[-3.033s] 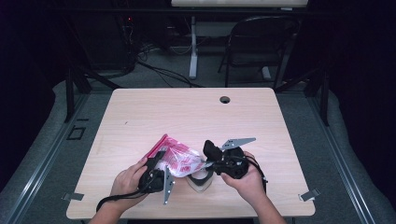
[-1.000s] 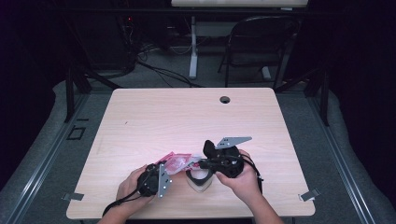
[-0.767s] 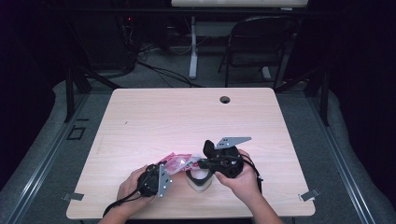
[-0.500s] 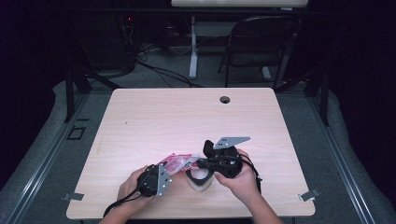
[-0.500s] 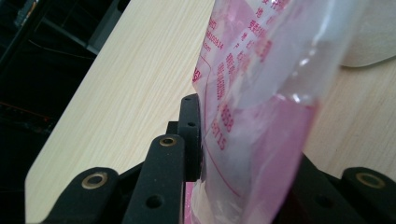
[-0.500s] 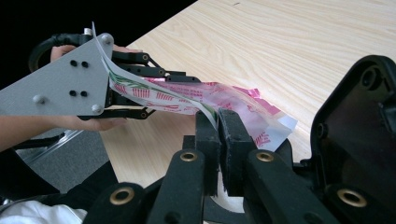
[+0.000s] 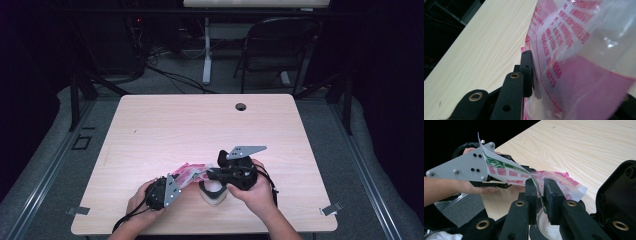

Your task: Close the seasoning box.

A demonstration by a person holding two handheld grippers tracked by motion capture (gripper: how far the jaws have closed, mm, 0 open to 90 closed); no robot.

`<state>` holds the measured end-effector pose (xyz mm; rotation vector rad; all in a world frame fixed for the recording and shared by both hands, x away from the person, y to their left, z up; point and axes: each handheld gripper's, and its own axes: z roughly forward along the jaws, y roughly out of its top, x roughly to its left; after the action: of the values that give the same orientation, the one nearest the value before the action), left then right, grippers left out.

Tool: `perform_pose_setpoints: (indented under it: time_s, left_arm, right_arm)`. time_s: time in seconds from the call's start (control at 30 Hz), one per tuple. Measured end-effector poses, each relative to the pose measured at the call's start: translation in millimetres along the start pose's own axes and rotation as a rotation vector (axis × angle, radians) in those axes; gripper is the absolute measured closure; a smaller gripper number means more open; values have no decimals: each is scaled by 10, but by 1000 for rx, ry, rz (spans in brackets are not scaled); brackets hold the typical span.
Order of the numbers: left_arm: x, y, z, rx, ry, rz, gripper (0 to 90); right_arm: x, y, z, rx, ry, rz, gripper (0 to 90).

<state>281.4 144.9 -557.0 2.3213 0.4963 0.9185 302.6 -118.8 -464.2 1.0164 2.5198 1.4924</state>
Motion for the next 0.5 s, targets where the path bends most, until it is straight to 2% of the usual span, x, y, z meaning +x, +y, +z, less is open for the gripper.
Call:
perform_pose_setpoints:
  time_s: [0.23,0.5]
  left_arm:
    - [20,-27,20,-8,-33,-44,781]
    - [103,-85,44,-26,-83,-132,791]
  right_arm:
    - [11,15,4,-20,3,5,720]
    - [-5,31,-56,-63,0,30,672]
